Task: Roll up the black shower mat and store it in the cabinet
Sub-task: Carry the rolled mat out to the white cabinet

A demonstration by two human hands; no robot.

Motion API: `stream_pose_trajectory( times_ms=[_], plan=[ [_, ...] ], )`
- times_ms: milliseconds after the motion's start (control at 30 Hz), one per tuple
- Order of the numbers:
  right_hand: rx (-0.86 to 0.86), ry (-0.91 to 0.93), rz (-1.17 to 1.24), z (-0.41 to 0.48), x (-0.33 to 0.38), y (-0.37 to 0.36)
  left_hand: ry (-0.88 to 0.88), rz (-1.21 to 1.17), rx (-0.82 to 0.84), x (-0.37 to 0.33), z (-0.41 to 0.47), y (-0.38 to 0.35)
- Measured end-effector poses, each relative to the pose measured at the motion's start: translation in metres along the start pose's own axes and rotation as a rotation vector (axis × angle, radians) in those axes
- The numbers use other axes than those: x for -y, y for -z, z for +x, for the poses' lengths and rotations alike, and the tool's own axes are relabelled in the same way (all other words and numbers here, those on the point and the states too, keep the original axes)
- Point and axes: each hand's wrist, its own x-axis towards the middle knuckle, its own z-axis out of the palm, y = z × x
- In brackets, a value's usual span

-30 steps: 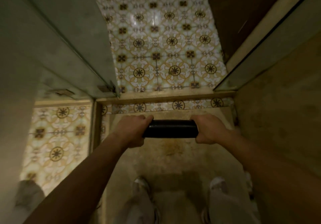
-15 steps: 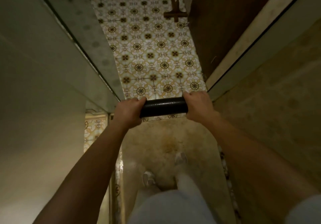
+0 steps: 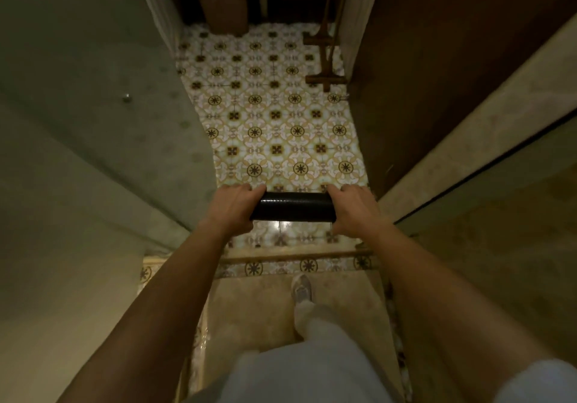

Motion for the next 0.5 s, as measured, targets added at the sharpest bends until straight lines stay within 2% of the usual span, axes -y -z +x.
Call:
stream_pose_trajectory(
  times_ms=[167,500],
  plan=[
    [-0.037,0.014,-0.053,0.047,-0.025,0.027,0.018,0.018,-0.041,0.018,0.046,0.020],
    [-0.004,0.017,-0.058,0.178,-0.070,0.074,0.028,0.002,-0.026,0.076,0.166,0.065]
  ],
)
